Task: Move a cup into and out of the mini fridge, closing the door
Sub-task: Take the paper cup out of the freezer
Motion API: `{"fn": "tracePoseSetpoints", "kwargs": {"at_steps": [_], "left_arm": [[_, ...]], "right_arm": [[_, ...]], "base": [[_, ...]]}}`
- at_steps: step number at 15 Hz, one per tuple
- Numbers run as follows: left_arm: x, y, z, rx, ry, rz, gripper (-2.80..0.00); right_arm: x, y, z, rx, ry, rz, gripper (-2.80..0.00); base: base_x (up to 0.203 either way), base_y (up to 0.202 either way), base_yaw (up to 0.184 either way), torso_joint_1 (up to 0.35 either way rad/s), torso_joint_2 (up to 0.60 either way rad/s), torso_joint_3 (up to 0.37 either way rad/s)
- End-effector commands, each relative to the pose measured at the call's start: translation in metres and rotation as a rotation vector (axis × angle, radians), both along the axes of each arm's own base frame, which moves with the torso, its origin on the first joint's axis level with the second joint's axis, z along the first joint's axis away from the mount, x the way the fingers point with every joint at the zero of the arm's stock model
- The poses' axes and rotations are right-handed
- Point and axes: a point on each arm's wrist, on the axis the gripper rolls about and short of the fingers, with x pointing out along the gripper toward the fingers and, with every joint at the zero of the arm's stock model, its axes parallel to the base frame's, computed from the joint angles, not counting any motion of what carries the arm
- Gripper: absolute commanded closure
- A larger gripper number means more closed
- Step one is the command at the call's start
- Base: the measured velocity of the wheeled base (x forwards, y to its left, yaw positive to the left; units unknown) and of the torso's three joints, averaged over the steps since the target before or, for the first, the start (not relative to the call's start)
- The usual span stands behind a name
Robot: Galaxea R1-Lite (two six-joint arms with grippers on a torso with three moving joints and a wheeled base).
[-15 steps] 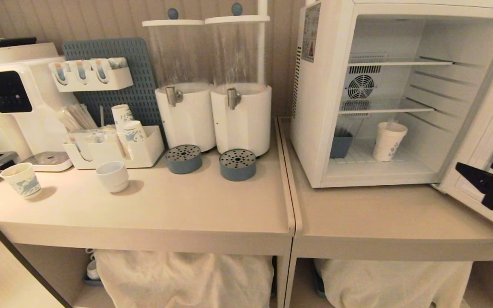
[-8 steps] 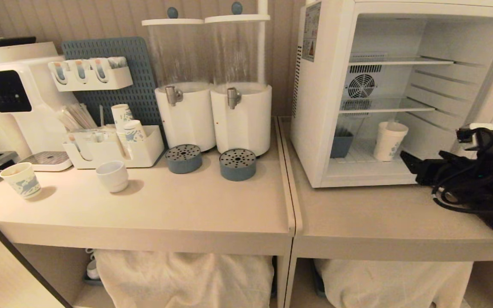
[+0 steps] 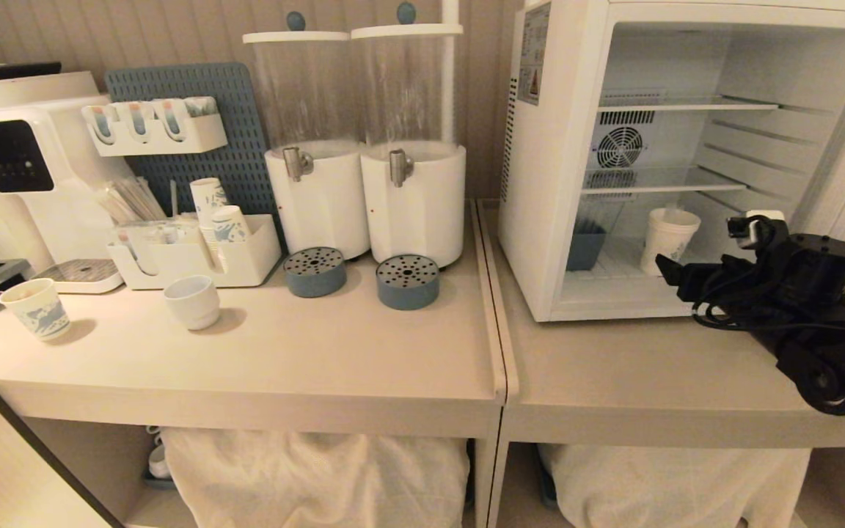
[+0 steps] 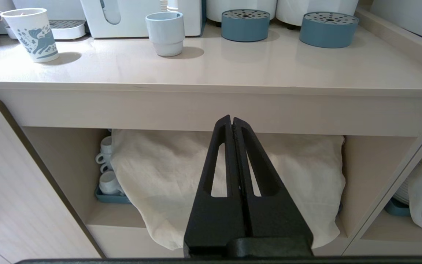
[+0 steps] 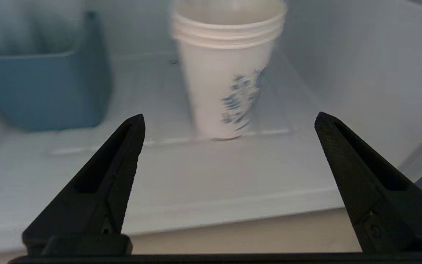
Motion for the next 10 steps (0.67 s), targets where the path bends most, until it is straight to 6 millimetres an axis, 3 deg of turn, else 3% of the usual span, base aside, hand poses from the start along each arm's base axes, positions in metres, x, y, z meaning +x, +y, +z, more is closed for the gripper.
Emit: {"fn": "tracePoseSetpoints", "kwargs": {"at_steps": [1,10], "left_arm": [[0.002,0.0,-0.005,-0.001,0.019,0.0,0.0],[0.002,0.0,-0.005,-0.003,0.019,0.0,0.0]], "right_arm": [[0.011,-0.006,-0.007,0.0,0.005,-0.014,-2.8],[0.038,-0.011,-0.004,0.0,0.004,-0.022,-2.8]], "base": [[0.0,0.0,0.0,0.0,0.0,0.0],[0.0,0.0,0.0,0.0,0.0,0.0]]}}
